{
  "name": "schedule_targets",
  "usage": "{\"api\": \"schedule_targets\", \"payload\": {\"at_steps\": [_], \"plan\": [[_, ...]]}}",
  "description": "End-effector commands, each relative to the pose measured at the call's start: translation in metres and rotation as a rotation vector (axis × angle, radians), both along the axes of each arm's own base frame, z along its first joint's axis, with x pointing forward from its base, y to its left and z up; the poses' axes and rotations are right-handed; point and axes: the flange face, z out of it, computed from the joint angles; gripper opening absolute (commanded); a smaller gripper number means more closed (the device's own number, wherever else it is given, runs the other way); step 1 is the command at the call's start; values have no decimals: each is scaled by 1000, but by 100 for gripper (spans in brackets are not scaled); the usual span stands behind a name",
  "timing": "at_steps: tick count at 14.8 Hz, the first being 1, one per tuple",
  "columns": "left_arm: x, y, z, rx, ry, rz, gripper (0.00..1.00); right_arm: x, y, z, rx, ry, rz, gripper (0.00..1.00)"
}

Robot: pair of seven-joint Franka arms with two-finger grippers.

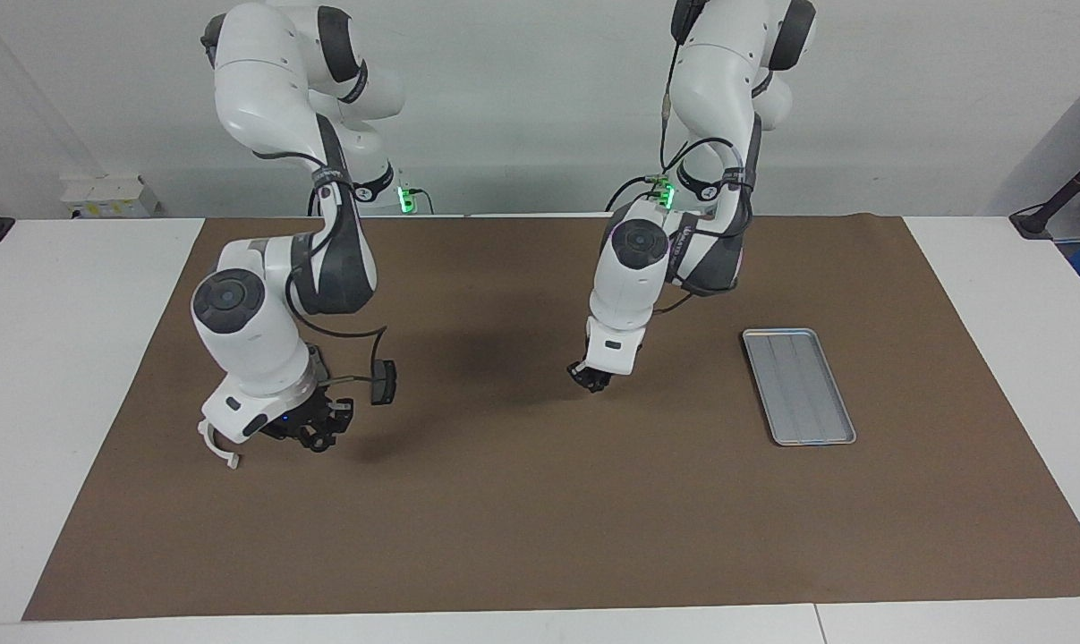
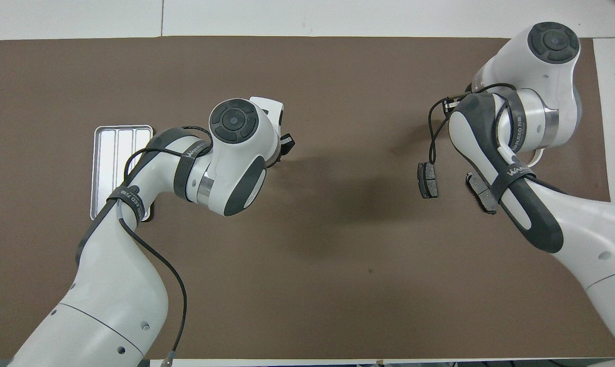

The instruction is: Place bearing gear from tray to pile

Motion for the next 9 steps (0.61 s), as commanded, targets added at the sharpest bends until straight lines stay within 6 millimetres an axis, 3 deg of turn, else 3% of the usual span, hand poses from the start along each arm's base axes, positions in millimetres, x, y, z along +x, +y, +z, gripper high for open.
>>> {"api": "schedule_targets", "payload": {"at_steps": [1,5,6,7,8,9], "plan": [[-8,3,-6,-10,0,14,11,3,-13,-22,0,-35,30,0],[-19,2,-19,-21,-22,10,16,2,-17,-37,5,-55,36,0],[-19,2,-19,-22,-21,11,23,2,-16,-40,6,-57,37,0],[-18,2,-17,-20,-17,17,61,1,-16,-41,6,-56,34,0],[-14,4,-12,-15,-7,30,100,1,-16,-40,5,-53,34,15],[-9,6,0,0,14,33,100,1,-15,-39,6,-52,27,82]]}}
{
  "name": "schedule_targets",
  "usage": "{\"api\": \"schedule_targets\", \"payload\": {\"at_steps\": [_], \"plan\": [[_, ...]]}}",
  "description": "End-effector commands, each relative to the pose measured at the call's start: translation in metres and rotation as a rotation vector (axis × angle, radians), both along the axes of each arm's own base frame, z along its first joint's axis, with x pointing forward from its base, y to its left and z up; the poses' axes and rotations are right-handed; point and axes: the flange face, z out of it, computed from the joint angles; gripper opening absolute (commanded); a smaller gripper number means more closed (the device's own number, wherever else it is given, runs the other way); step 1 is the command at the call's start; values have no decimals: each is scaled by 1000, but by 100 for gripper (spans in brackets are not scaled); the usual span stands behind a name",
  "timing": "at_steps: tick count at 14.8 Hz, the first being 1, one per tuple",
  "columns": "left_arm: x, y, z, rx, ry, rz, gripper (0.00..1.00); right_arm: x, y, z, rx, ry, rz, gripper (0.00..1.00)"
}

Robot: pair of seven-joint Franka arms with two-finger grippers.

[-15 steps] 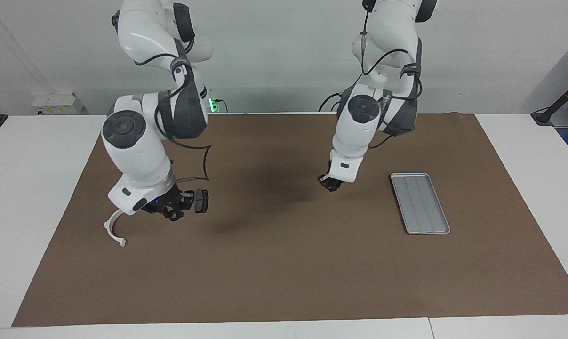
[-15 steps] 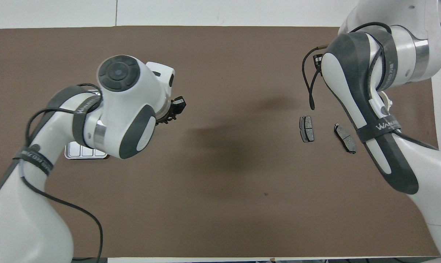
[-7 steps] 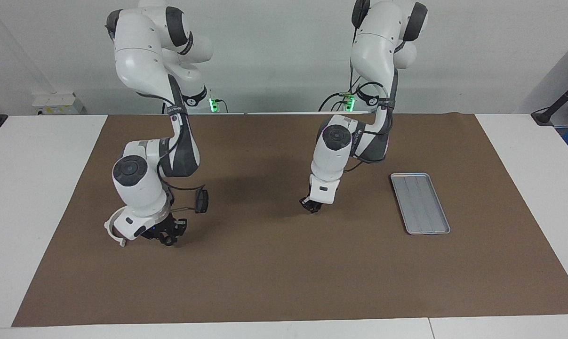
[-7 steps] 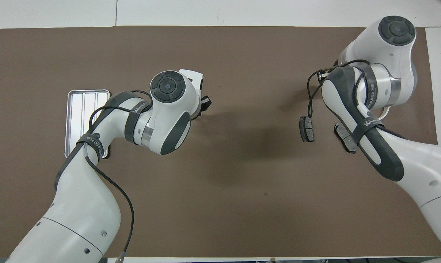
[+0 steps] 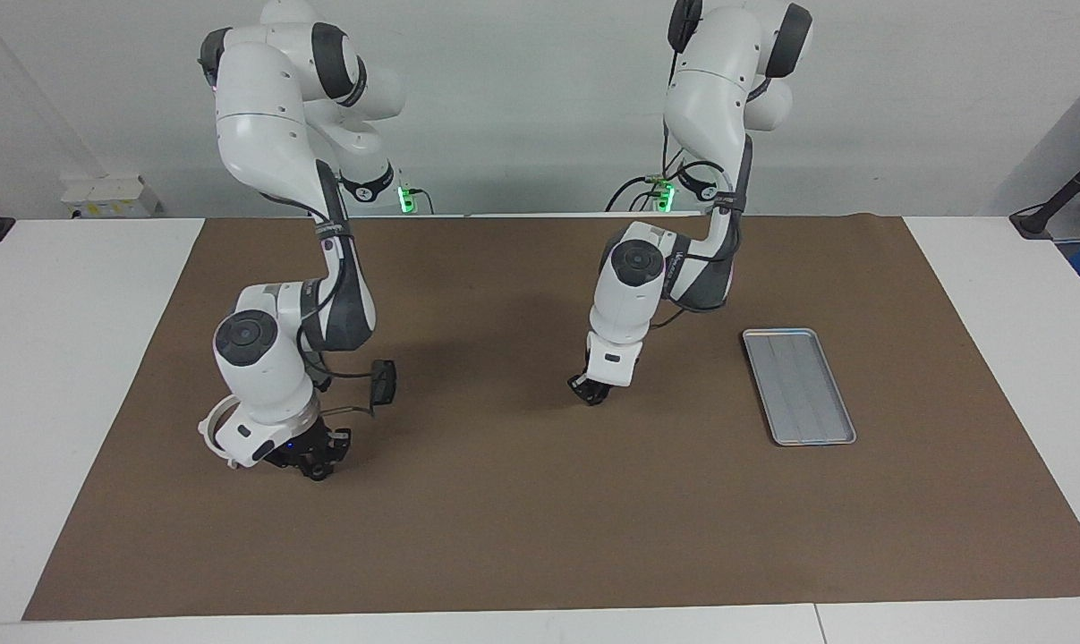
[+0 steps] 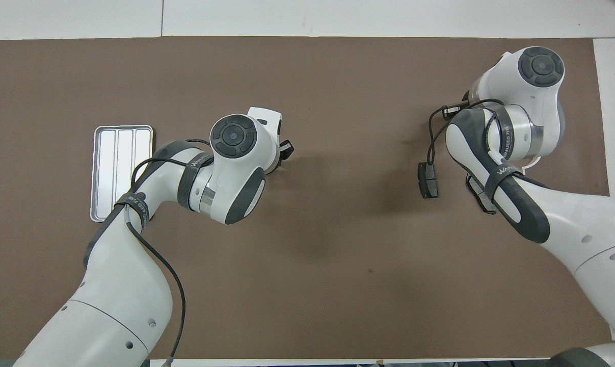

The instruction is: Place bearing gear from tray to pile

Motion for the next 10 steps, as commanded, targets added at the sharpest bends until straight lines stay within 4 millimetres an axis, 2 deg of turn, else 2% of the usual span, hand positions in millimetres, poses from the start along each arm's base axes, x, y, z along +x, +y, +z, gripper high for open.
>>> {"api": "schedule_targets", "payload": {"at_steps": [1,2,4,5,6,8,9,10], "plan": [[4,10,27,35,59,28,100,-4,1,0,-1,0,19,100],[5,24,44,48,73,34,100,-6,6,5,-3,7,24,100],[16,93,94,42,64,79,100,-10,19,34,-10,43,7,100],[19,130,119,39,62,37,100,-15,38,54,-14,54,3,100],[23,171,138,45,84,-15,100,-21,64,73,-13,68,-3,100],[20,234,173,42,103,-103,100,-31,126,107,0,79,-83,100],[17,259,184,40,116,-122,100,-36,160,122,8,70,-153,100],[11,275,194,37,130,-157,100,-44,201,136,33,52,-219,100]]}}
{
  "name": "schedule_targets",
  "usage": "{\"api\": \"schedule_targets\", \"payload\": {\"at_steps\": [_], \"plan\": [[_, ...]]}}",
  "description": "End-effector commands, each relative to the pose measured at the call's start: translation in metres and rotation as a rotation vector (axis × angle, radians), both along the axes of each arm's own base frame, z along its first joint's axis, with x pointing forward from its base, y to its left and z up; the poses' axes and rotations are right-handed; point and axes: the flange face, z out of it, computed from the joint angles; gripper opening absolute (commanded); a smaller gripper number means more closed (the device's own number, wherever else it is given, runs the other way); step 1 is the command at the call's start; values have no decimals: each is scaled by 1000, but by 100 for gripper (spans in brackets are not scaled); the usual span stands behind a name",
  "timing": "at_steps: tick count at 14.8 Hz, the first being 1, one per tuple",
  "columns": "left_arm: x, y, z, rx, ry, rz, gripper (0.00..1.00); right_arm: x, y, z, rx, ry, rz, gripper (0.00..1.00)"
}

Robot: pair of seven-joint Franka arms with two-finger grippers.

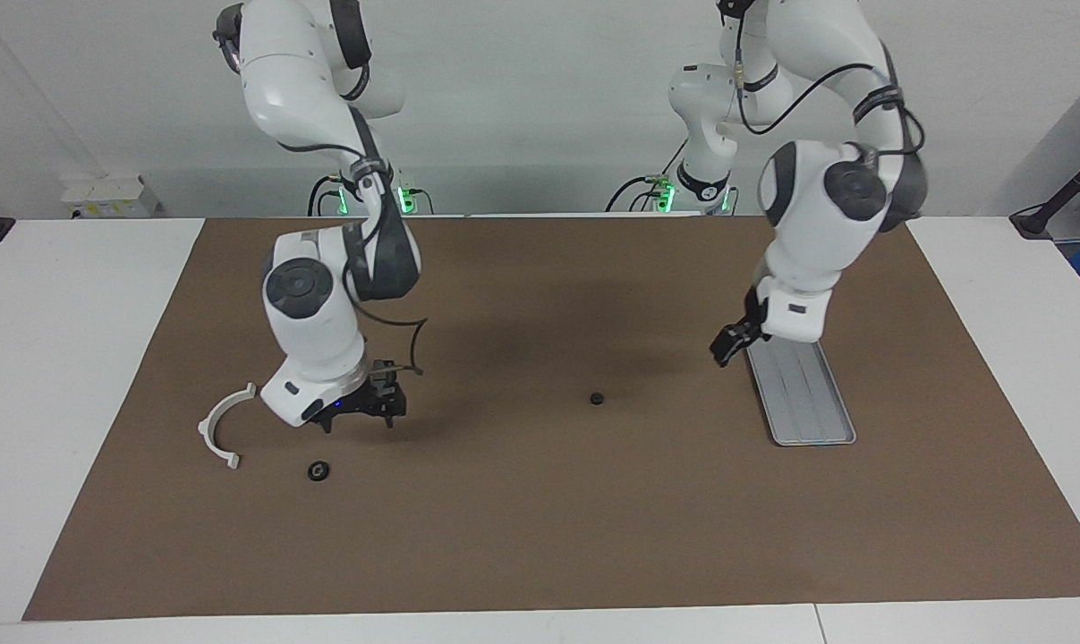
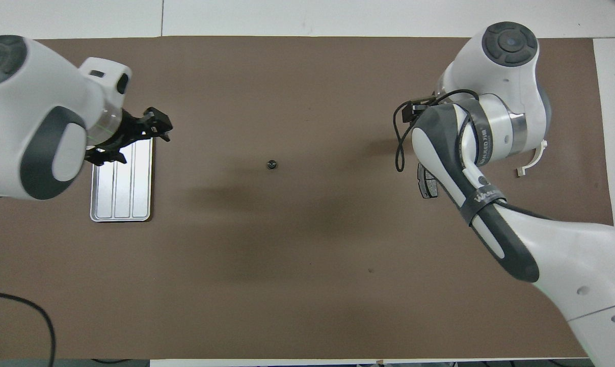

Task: Place bearing gear from tray to pile
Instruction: 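Set the bearing beyond the brake pads while the left gripper withdraws, then reach the small black part at the centre and grasp it with the right gripper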

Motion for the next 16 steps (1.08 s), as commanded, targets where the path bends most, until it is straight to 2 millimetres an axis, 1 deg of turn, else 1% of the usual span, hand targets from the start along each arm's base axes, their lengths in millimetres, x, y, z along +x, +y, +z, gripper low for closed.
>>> {"api": "schedule_targets", "payload": {"at_steps": [1,2,3,4,5,7,8,9,11,12,14,15,16], "plan": [[-26,32,16,-13,53,-128,100,-25,103,25,52,-16,-148,100],[-29,49,22,-14,64,-175,100,-39,135,24,67,-11,-190,100],[-32,62,28,-10,60,-198,100,-52,164,20,70,-5,-236,100],[-35,66,31,-10,60,-201,100,-66,199,16,77,-10,-279,100],[-37,78,33,-12,70,-187,100,-74,233,6,81,-9,-330,100],[-46,84,34,-8,96,-246,100,-81,291,-22,84,-21,-372,100],[-48,85,35,-7,95,-275,100,-81,302,-38,84,-22,-381,100],[-49,85,37,-8,94,-281,100,-80,310,-50,97,-33,-376,100],[-53,92,41,-9,99,-271,100,-79,318,-71,100,-34,-377,100],[-57,93,47,-11,100,-272,100,-82,327,-80,94,-35,-369,100],[-62,103,48,-17,103,-300,100,-79,330,-98,71,-43,-361,100],[-64,105,49,-18,103,-301,100,-79,330,-103,63,-43,-359,100],[-64,102,46,-18,106,-306,100,-80,330,-108,56,-41,-358,100]]}}
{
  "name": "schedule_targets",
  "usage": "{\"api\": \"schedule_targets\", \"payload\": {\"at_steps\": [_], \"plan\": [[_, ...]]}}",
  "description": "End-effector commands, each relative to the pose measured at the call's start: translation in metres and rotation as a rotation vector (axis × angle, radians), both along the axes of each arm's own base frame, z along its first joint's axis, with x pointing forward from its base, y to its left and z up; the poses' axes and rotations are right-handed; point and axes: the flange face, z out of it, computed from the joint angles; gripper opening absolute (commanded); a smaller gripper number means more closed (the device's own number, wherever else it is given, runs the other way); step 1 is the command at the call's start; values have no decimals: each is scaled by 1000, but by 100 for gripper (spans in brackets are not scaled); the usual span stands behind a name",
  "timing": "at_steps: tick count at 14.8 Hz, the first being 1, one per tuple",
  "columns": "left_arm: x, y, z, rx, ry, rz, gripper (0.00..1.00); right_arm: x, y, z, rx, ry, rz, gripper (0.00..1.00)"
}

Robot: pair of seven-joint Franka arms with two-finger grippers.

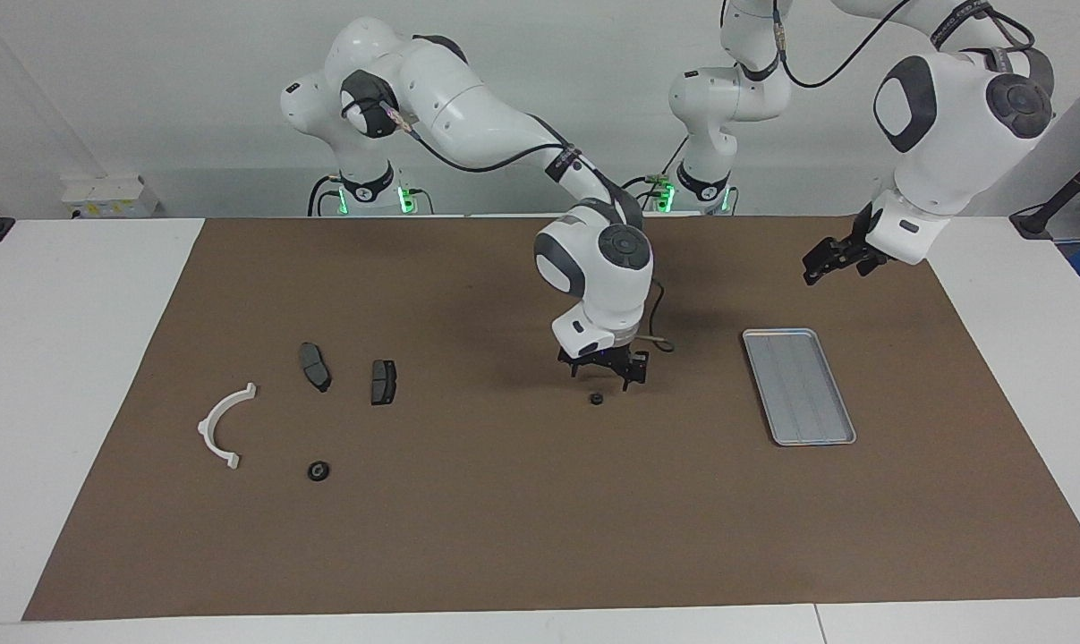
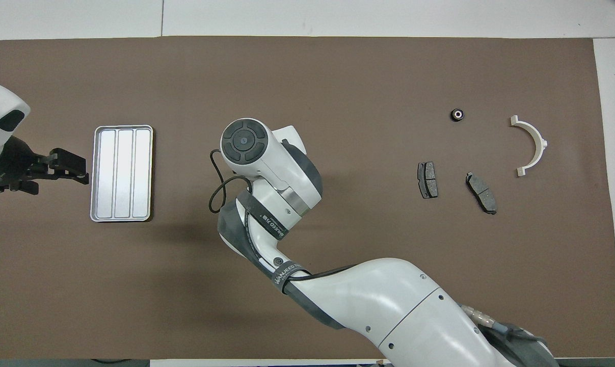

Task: Place bearing gear from tray to pile
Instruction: 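Reach the small black part at the centre and grasp it with the right gripper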

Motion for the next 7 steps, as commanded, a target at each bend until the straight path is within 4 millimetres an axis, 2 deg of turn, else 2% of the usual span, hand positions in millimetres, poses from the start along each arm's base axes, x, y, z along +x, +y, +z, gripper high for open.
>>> {"api": "schedule_targets", "payload": {"at_steps": [1,4,7], "plan": [[-15,-2,-2,9,11,-33,100,5,5,-7,-15,-17,-12,100],[-19,-8,-5,9,11,-43,100,8,-1,-15,-13,-19,-25,100],[-18,-6,-3,9,2,-40,100,7,-2,-17,-21,-14,-23,91]]}}
